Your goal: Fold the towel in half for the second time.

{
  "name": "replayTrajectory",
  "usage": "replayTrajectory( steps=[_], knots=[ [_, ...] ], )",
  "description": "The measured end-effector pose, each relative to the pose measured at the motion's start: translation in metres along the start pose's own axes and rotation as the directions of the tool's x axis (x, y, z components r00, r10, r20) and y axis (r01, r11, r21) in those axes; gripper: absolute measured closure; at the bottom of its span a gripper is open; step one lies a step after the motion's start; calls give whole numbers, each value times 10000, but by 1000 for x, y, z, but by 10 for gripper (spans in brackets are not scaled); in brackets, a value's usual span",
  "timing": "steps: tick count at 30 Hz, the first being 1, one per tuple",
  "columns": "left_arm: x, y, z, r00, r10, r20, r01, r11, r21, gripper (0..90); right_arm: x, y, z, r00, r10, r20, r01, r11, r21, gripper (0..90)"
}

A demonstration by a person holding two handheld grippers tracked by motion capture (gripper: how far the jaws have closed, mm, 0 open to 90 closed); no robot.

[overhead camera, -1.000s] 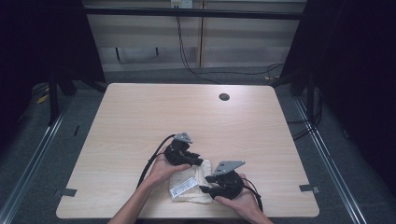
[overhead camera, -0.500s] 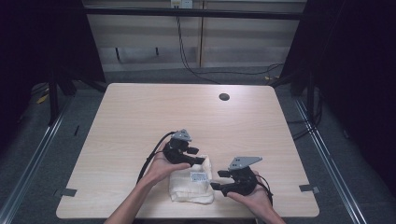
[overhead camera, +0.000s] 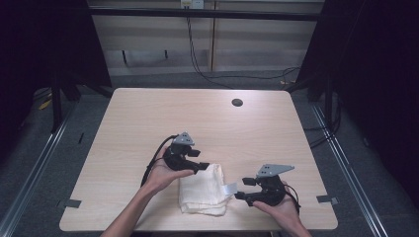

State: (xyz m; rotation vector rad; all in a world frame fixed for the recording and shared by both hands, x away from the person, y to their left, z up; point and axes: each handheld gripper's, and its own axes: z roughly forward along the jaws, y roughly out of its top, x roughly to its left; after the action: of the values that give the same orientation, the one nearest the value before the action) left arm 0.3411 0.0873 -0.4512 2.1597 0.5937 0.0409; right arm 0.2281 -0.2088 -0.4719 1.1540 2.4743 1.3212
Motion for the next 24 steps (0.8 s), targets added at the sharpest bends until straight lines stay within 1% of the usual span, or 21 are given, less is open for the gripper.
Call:
replayTrajectory(
  steps=[1, 3, 5, 6, 8, 11, 12, 13, 15, 17, 18, 20, 22, 24],
  knots=[
    [0, -1, -3, 10000, -23, -10, 23, 10000, -6, 369, -1, 2, -2, 10000, 31, -81, -32, 9999, -135, 361],
    [1, -5, -9, 9998, -71, -196, 72, 10000, 7, 369, -1, 6, -7, 10000, -18, 49, 20, 9994, -333, 335],
    [2, -8, -17, 9998, -148, -140, 147, 9998, -120, 361, -3, 10, -12, 10000, 5, 52, -2, 9986, -522, 329],
    [3, -11, -22, 9996, -198, -183, 194, 9996, -212, 361, -4, 11, -14, 9999, 24, 103, -19, 9984, -563, 319],
    [5, -16, -28, 9996, -178, -210, 173, 9996, -238, 356, -7, 15, -20, 9997, 86, 226, -69, 9969, -782, 314],
    [7, -22, -35, 9990, -158, -420, 153, 9998, -113, 347, -12, 20, -28, 9991, 216, 372, -171, 9928, -1186, 313],
    [8, -24, -40, 9982, -201, -564, 196, 9998, -99, 342, -13, 21, -30, 9987, 241, 454, -184, 9924, -1221, 313],
    [9, -26, -42, 9981, -201, -589, 194, 9997, -130, 338, -15, 24, -33, 9981, 227, 571, -147, 9906, -1361, 313],
    [10, -29, -49, 9964, -313, -788, 302, 9994, -154, 336, -18, 26, -36, 9979, 250, 603, -159, 9889, -1477, 313],
    [11, -33, -58, 9929, -650, -995, 611, 9972, -420, 367, -22, 29, -40, 9971, 292, 709, -181, 9881, -1524, 313],
    [12, -35, -62, 9914, -716, -1097, 673, 9968, -422, 377, -24, 29, -42, 9972, 240, 712, -134, 9891, -1466, 317],
    [13, -39, -70, 9884, -821, -1275, 771, 9961, -440, 376, -26, 30, -45, 9961, 262, 837, -136, 9890, -1471, 320],
    [14, -45, -79, 9866, -944, -1329, 876, 9946, -558, 348, -29, 29, -49, 9945, 241, 1019, -85, 9884, -1514, 319],
    [14, -52, -87, 9823, -1044, -1553, 949, 9932, -676, 339, -31, 27, -51, 9929, 331, 1142, -143, 9868, -1611, 316]
  ],
)
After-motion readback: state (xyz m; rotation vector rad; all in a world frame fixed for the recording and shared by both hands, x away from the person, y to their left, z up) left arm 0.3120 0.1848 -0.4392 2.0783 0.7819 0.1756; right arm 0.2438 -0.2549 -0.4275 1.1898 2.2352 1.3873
